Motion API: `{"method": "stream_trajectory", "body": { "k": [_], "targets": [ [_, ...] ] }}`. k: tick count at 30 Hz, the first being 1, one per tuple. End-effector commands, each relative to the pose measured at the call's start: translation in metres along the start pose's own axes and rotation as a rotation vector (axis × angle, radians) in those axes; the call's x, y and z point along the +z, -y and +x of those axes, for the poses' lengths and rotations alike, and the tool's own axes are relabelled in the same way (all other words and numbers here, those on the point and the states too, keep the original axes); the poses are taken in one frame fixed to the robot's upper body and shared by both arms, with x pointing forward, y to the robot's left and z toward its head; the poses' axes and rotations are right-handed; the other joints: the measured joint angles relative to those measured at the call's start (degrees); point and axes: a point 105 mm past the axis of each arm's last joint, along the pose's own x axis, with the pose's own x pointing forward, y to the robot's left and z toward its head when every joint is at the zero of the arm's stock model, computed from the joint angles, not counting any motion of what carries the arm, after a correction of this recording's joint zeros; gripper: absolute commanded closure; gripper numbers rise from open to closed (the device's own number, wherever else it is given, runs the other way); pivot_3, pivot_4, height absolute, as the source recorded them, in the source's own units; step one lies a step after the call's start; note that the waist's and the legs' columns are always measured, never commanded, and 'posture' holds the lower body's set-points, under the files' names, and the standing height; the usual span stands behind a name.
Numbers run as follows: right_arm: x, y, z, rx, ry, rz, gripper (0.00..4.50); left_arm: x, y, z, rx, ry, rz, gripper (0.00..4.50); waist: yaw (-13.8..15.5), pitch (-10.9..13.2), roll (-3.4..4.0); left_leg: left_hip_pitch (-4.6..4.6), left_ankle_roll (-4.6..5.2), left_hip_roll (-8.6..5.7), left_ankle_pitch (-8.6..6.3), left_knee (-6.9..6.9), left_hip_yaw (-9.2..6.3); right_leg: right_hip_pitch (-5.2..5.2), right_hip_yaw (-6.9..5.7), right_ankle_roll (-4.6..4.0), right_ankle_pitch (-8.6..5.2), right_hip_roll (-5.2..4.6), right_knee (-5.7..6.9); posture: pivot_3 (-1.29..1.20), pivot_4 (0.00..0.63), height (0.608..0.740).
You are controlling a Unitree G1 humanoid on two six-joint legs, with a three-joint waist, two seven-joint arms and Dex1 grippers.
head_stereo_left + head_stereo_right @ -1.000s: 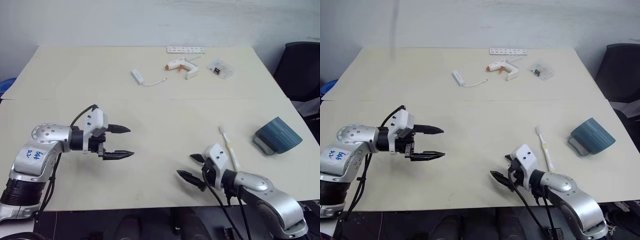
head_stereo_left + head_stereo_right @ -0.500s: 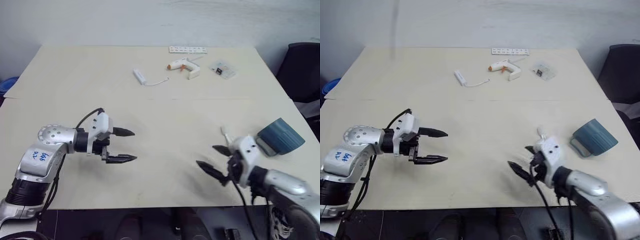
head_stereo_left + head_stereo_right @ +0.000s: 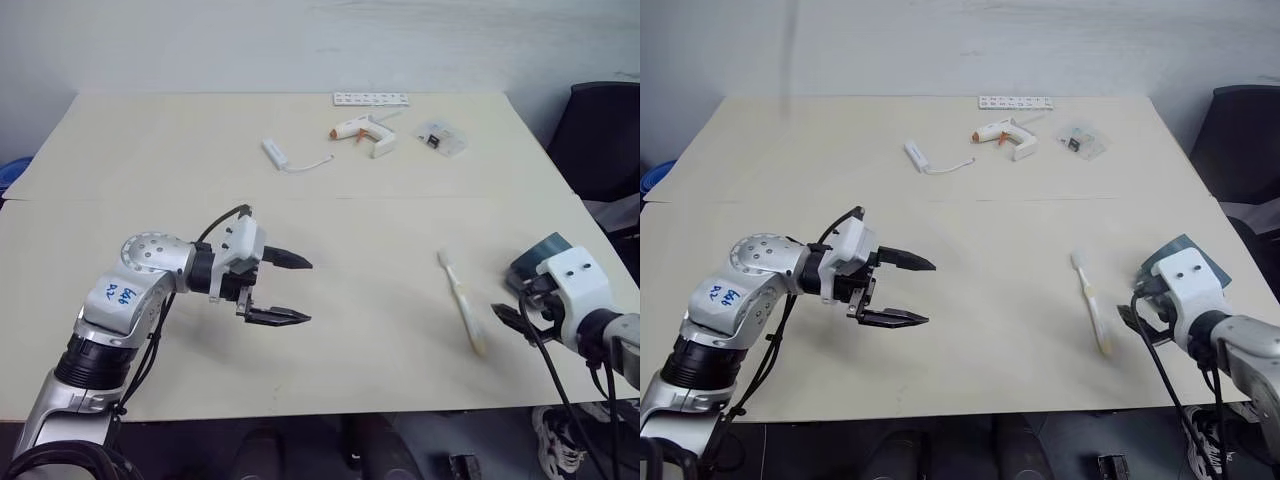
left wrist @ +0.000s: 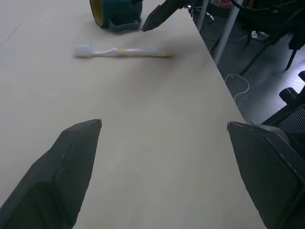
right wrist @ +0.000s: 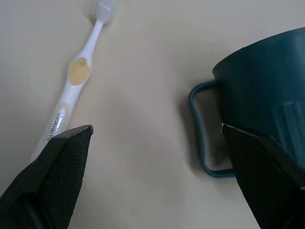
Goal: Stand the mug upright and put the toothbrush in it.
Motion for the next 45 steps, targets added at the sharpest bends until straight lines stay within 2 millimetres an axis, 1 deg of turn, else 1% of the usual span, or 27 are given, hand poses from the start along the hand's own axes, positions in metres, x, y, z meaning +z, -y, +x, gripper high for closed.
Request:
{"method": "stream_trajectory", "body": {
  "k": [1,5,7,10,14,18,21,25,26,31,36,39,42,45],
  "targets": [
    [0.002,0.016,0.009,-0.030,-0.013,-0.038,0.01,0.015,0.006,0.002,-0.016,0.024,0.052,0.00,0.1,0.0,0.00,-0.01,0.01,0.00,0.00,0.00,0.00,-0.01,0.00,0.00,0.00,0.00,0.00,0.00,0.150,0.740],
    [-0.007,0.030,0.016,-0.032,-0.074,-0.021,0.01,0.014,0.008,0.001,0.010,0.026,0.051,0.00,0.1,0.0,0.03,-0.04,0.02,0.00,-0.01,0.01,0.02,-0.02,0.02,0.04,0.02,-0.01,-0.04,0.00,0.150,0.740],
    [-0.009,0.038,0.015,-0.048,-0.094,-0.023,0.01,0.013,0.010,0.000,0.027,0.026,0.048,0.00,0.1,0.0,0.04,-0.04,0.05,0.00,-0.03,0.01,0.01,-0.03,0.01,0.04,0.02,-0.01,-0.04,0.00,0.150,0.740],
    [-0.007,0.046,0.008,-0.058,-0.100,-0.005,0.01,0.012,0.013,-0.001,0.050,0.028,0.043,0.00,0.1,0.0,0.05,-0.04,0.07,0.01,-0.03,0.01,0.01,-0.04,0.01,0.04,0.02,-0.01,0.00,0.00,0.150,0.740],
    [-0.007,0.047,0.001,-0.055,-0.111,0.008,0.01,0.010,0.015,-0.002,0.071,0.030,0.037,0.00,0.1,0.0,0.05,-0.03,0.08,0.01,-0.02,0.03,0.01,-0.04,0.02,0.04,0.02,0.00,0.02,0.00,0.150,0.740],
    [-0.011,0.044,0.002,-0.048,-0.122,0.018,0.01,0.009,0.014,-0.001,0.086,0.034,0.035,0.00,0.1,0.0,0.05,-0.03,0.08,0.01,-0.02,0.04,0.02,-0.03,0.02,0.04,0.02,0.00,0.02,0.00,0.150,0.740],
    [-0.010,0.044,0.006,-0.040,-0.115,0.022,0.62,0.012,0.010,0.000,0.090,0.040,0.046,0.00,0.1,0.0,0.05,-0.02,0.08,0.01,-0.02,0.04,0.04,-0.03,0.04,0.04,0.02,0.00,0.02,0.00,0.150,0.740],
    [-0.012,0.045,0.010,-0.024,-0.122,0.025,2.02,0.016,0.005,0.000,0.098,0.046,0.065,0.00,0.1,0.0,0.05,-0.02,0.08,0.00,-0.02,0.06,0.05,-0.03,0.03,0.05,0.03,0.00,0.02,0.00,0.150,0.740],
    [-0.013,0.045,0.010,-0.022,-0.124,0.025,2.26,0.017,0.004,0.000,0.100,0.046,0.067,0.00,0.1,0.0,0.06,-0.02,0.08,0.00,-0.02,0.06,0.04,-0.03,0.03,0.05,0.03,0.00,0.02,0.00,0.150,0.740],
    [-0.018,0.044,0.015,-0.014,-0.134,0.041,3.96,0.019,0.001,-0.002,0.108,0.047,0.073,0.00,0.1,0.0,0.05,-0.04,0.08,0.00,-0.03,0.05,0.06,-0.04,0.05,0.06,0.03,0.00,0.02,0.00,0.150,0.740],
    [-0.020,0.040,0.017,-0.007,-0.138,0.048,3.96,0.019,0.001,-0.004,0.115,0.044,0.072,0.00,0.1,0.0,0.06,-0.02,0.08,0.00,-0.02,0.05,0.06,-0.04,0.05,0.06,0.03,0.00,0.04,0.00,0.150,0.740],
    [-0.022,0.035,0.021,0.009,-0.142,0.054,3.96,0.019,0.000,-0.005,0.120,0.043,0.073,0.00,0.1,0.0,0.06,-0.02,0.08,0.00,-0.03,0.05,0.06,-0.04,0.05,0.06,0.03,0.00,0.04,0.00,0.150,0.740],
    [-0.015,0.033,0.024,0.018,-0.117,0.051,3.96,0.019,0.000,-0.005,0.124,0.042,0.074,0.00,0.0,0.0,0.06,-0.02,0.08,0.00,-0.03,0.05,0.06,-0.04,0.05,0.06,0.03,0.00,0.04,0.00,0.150,0.740],
    [-0.011,0.034,0.025,0.010,-0.112,0.024,3.34,0.019,0.000,-0.006,0.128,0.042,0.075,0.00,0.1,0.0,0.09,-0.02,0.08,0.00,-0.03,0.05,0.06,-0.05,0.05,0.07,0.04,0.00,0.05,0.00,0.150,0.740]
  ]
}}
